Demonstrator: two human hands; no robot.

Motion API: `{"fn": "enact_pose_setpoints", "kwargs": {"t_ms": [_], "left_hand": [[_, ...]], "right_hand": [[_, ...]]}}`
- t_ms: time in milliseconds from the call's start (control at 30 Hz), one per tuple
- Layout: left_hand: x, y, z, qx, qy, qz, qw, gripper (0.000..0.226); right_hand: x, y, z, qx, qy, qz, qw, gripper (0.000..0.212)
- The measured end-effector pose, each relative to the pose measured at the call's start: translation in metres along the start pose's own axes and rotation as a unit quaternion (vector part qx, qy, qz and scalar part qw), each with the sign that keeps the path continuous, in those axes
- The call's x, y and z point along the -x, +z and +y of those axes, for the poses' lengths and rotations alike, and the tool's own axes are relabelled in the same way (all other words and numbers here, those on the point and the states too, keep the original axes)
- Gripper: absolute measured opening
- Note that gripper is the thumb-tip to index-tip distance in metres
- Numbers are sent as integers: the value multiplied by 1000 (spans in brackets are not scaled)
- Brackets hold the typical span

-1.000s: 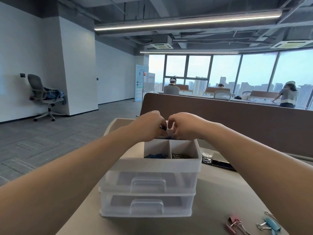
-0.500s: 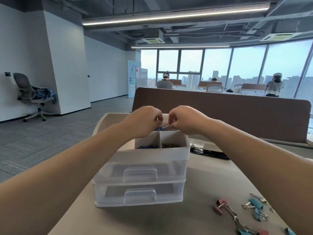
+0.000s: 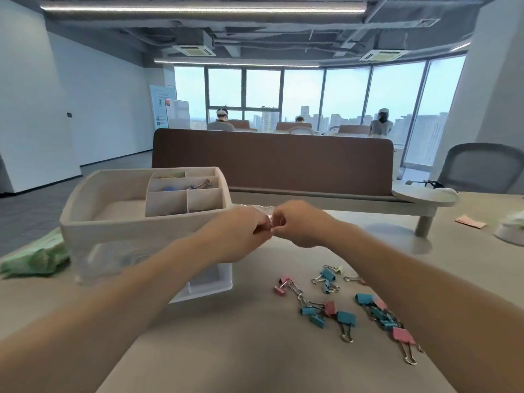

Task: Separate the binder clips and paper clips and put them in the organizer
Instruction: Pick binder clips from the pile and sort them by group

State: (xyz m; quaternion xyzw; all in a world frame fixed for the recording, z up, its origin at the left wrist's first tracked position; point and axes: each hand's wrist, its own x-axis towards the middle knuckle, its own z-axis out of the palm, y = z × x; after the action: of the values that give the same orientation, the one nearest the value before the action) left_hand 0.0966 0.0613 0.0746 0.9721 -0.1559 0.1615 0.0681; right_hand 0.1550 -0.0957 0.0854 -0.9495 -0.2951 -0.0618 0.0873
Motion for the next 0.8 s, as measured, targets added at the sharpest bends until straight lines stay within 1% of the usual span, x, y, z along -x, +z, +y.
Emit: {"fn": "enact_pose_setpoints", "kwargs": {"t_ms": [133,267,333,400,467,533,633,700,733,800], "left_hand": [[-6,38,18,14,-13,-67,998,19],[-13,72,24,4,-31,-132,991,26],[-16,84,28,19,-39,-163,986,37],[-20,97,29,27,-36,-195,980,55],[-24,108,27,28,-25,-207,978,72],[-29,120,22,35,-6,-212,977,80],[-38,132,14,33,13,-222,974,81],[-42,137,13,37,17,-236,971,78],[-44,139,12,43,16,-243,969,74],[-47,144,10,65,21,-246,967,58]], "right_hand": [[24,18,25,-3,23,-32,999,17],[37,41,50,-16,42,-56,997,19],[39,52,61,-23,51,-63,996,20],[39,63,71,-27,60,-77,995,19],[39,72,77,-24,64,-93,993,19],[36,84,82,-30,70,-108,991,19],[33,97,87,-47,75,-108,990,19],[31,104,87,-63,77,-108,989,20],[30,107,86,-68,76,-108,989,22],[29,112,85,-67,75,-106,989,23]]}}
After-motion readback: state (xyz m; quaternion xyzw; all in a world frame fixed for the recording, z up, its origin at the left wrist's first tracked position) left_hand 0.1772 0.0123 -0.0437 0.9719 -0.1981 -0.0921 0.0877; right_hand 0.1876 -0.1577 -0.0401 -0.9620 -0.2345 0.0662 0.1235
